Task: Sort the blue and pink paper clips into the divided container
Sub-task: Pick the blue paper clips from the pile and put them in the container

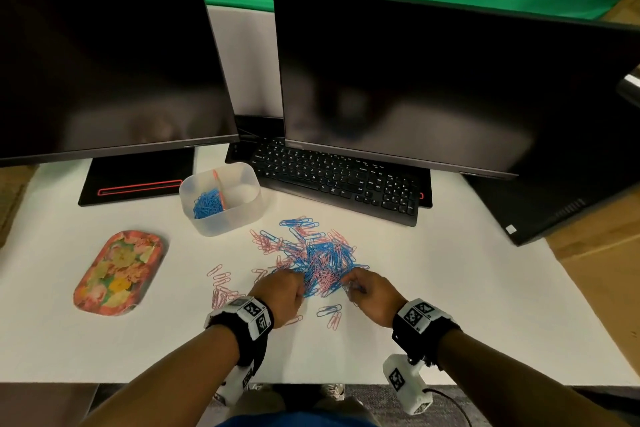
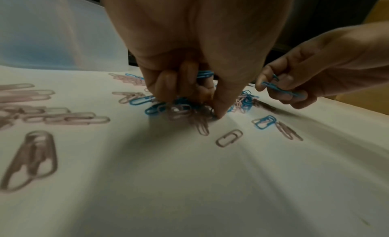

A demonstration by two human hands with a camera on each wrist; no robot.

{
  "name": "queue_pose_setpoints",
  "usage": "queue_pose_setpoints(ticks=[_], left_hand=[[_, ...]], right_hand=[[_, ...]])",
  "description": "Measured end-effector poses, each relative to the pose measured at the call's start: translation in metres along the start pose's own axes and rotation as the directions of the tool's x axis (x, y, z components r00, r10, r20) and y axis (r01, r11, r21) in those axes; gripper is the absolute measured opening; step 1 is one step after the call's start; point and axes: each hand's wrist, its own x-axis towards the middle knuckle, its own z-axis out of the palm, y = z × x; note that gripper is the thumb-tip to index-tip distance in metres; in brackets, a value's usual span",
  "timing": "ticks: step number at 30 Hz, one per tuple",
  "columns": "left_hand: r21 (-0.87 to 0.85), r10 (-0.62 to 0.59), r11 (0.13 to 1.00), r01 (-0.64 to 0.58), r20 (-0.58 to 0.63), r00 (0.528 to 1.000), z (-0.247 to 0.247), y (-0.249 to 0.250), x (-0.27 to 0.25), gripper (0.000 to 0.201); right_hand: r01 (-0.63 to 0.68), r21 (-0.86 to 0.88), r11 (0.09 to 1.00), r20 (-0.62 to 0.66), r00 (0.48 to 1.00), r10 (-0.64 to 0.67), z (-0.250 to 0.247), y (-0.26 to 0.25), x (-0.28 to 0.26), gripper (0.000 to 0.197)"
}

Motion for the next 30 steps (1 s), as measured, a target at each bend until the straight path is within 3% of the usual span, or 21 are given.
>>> queue_pose_setpoints(ticks=[2,5,8,9,11,13,15,18,24,30], left_hand=[[-0.021,0.021,1.0,-0.021,0.01,1.0,-0.003,-0.004,-0.002,0.009],[-0.115,0.032,0.993,-0.031,0.005,0.999,-0.008,-0.008,-0.004,0.007],[-0.255,-0.037,0.967,0.033,-0.01,0.999,-0.015,-0.011,-0.005,0.015],[-0.319,-0.07,0.946,0.063,-0.01,0.997,-0.016,-0.013,-0.006,0.019],[-0.385,-0.119,0.916,0.114,0.012,0.993,-0.019,-0.018,-0.006,0.024],[-0.465,-0.168,0.867,0.178,0.062,0.984,-0.024,-0.02,-0.004,0.028],[-0.653,-0.227,0.715,0.25,0.122,0.966,-0.029,-0.02,-0.002,0.025],[-0.833,-0.323,0.437,0.339,0.206,0.924,-0.036,-0.022,0.0,0.023],[-0.93,-0.355,0.206,0.304,0.219,0.909,-0.043,-0.022,-0.002,0.019],[-0.936,-0.345,0.118,0.331,0.274,0.898,-0.047,-0.019,-0.004,0.021]], right_hand=[[-0.109,0.227,0.968,0.042,0.994,0.102,-0.001,-0.009,0.002,0.017],[-0.234,0.536,0.811,0.119,0.972,0.202,-0.002,-0.02,0.003,0.015],[-0.301,0.619,0.725,0.203,0.953,0.223,-0.001,-0.029,0.002,0.005],[-0.305,0.601,0.738,0.208,0.952,0.223,0.0,-0.032,0.002,0.006],[-0.253,0.453,0.855,0.182,0.965,0.189,-0.001,-0.036,0.003,0.003],[-0.075,0.095,0.993,0.141,0.988,0.061,-0.001,-0.034,0.004,0.01],[0.092,-0.262,0.961,0.14,0.989,-0.056,0.002,-0.027,0.003,0.008],[0.15,-0.525,0.837,0.166,0.983,-0.072,0.006,-0.02,0.002,0.015],[0.152,-0.588,0.795,0.146,0.986,-0.081,0.013,-0.019,0.006,0.016],[0.183,-0.395,0.9,0.128,0.981,-0.143,0.002,-0.03,0.007,0.014]])
